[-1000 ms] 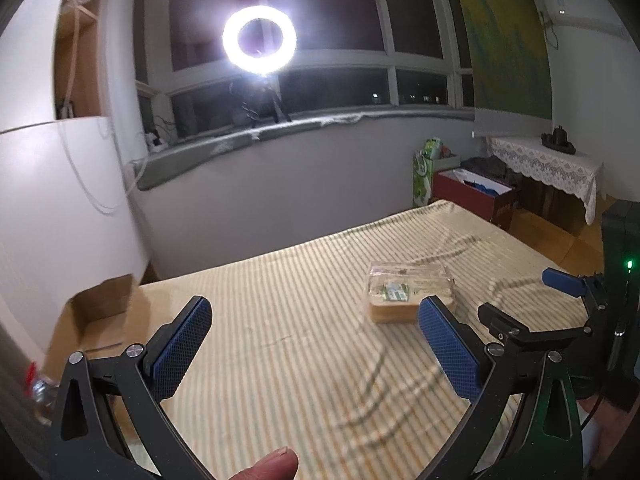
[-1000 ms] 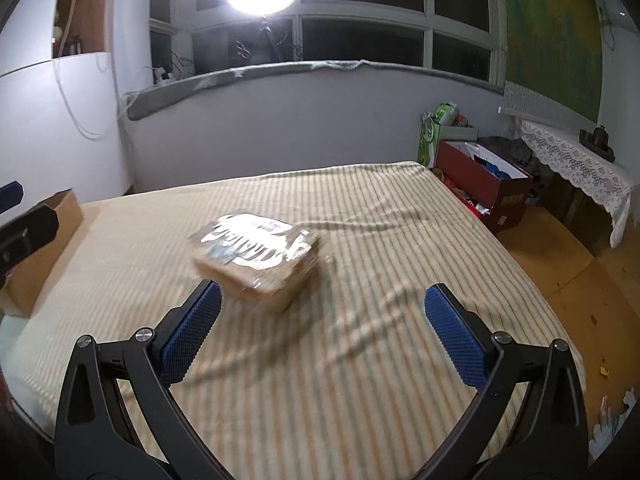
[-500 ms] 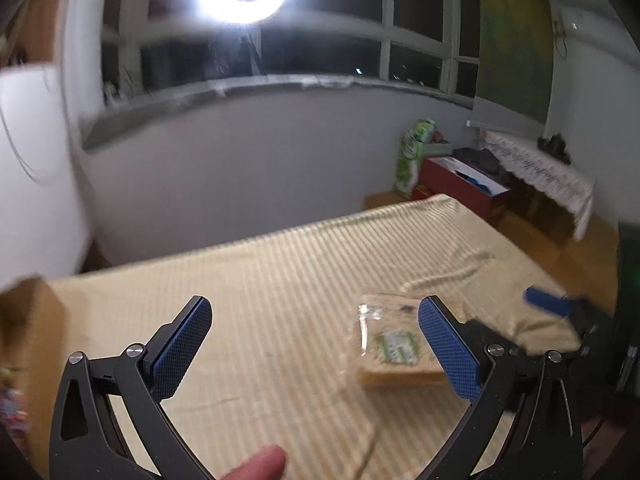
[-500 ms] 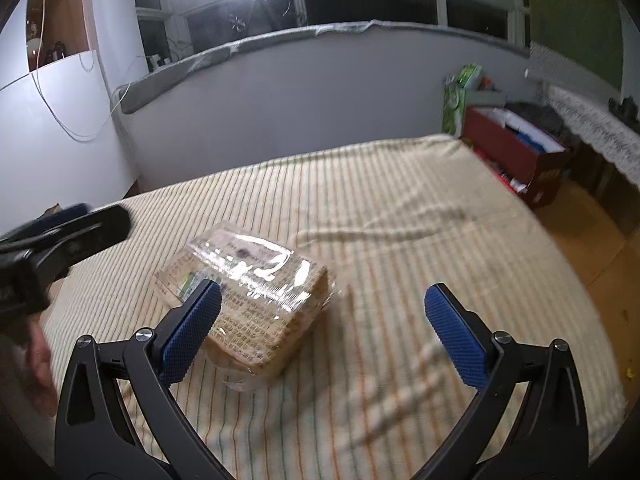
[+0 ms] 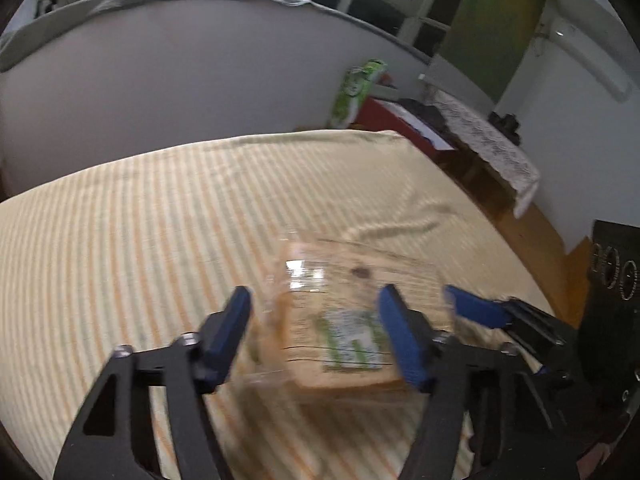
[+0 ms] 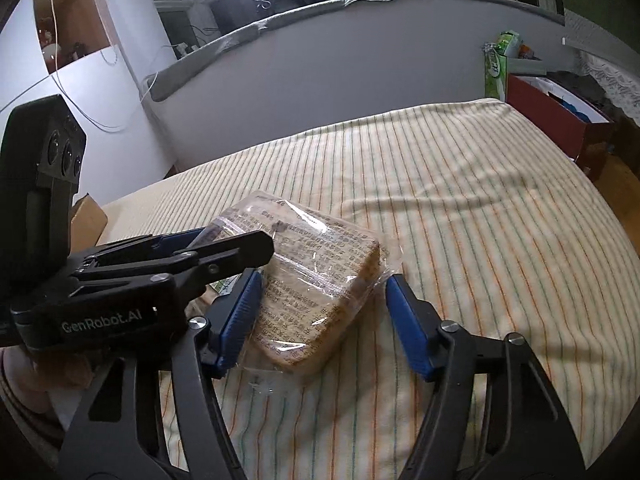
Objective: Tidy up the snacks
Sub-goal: 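Grasp the wrapped bread loaf with the left tool while the right tool grips its other side, then lift the bread loaf with both tools and lower it into the cardboard box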
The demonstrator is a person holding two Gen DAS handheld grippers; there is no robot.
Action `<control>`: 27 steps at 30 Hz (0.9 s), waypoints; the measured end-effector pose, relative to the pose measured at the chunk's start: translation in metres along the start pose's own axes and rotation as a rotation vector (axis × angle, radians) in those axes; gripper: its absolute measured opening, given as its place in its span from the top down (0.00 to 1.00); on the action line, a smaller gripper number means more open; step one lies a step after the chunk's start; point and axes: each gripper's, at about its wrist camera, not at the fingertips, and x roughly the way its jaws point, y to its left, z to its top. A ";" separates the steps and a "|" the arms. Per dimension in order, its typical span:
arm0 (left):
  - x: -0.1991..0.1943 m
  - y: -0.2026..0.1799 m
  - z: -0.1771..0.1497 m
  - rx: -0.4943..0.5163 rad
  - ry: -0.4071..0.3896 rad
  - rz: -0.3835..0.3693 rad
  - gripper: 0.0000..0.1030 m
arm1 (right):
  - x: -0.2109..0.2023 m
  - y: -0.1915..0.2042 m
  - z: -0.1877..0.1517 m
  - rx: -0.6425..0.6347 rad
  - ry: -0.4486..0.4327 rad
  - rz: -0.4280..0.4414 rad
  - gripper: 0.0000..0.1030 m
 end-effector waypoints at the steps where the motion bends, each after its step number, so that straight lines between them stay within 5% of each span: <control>1: 0.000 -0.003 0.000 0.009 -0.001 0.006 0.44 | 0.000 0.000 0.000 0.000 0.000 0.001 0.36; 19: -0.001 -0.005 0.005 0.011 -0.009 -0.001 0.50 | -0.009 0.011 -0.003 -0.022 -0.022 -0.007 0.46; 27: -0.056 -0.029 0.015 0.046 -0.120 0.014 0.50 | -0.082 0.047 0.018 -0.079 -0.156 -0.019 0.48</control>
